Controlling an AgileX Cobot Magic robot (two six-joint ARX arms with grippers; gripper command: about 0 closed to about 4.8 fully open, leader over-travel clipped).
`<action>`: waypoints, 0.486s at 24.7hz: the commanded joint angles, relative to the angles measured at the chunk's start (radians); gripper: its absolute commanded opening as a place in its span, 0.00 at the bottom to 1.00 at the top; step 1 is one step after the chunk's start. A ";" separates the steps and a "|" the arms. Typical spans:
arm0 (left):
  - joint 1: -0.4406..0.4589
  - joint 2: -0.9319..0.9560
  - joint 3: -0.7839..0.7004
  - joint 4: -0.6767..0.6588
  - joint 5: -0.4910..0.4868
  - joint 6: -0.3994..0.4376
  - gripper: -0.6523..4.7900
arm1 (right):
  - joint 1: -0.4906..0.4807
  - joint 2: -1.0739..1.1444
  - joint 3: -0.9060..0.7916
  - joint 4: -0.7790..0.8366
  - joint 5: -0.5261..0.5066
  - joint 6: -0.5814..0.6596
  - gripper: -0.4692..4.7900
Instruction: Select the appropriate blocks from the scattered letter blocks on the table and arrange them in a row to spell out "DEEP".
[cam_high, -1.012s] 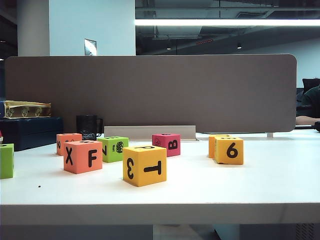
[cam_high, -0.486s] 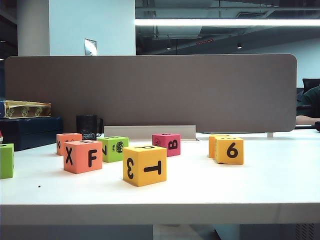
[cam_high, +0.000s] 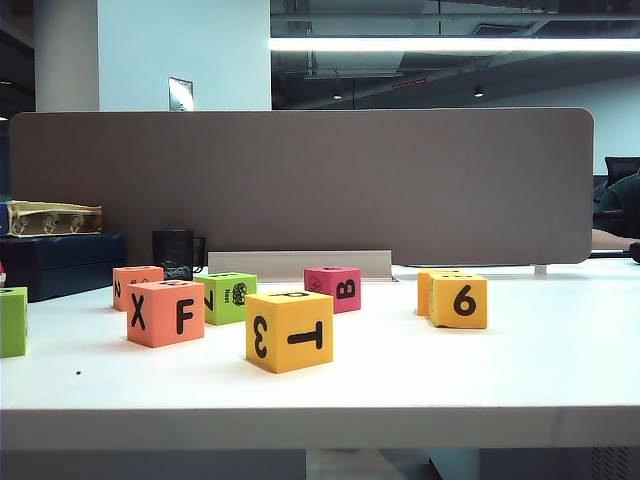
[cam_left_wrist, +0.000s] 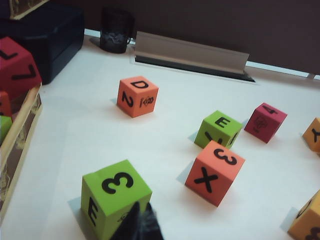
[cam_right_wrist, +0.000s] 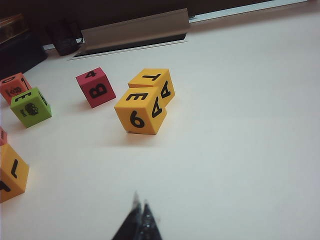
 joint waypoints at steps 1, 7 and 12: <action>-0.002 0.000 0.013 0.006 0.005 -0.002 0.11 | 0.001 -0.007 0.024 0.003 -0.002 0.012 0.09; -0.002 0.000 0.014 0.006 0.005 -0.015 0.11 | 0.000 -0.005 0.103 -0.013 0.000 0.011 0.09; -0.002 0.000 0.015 0.006 0.006 -0.026 0.11 | 0.000 0.006 0.192 -0.066 0.001 0.011 0.09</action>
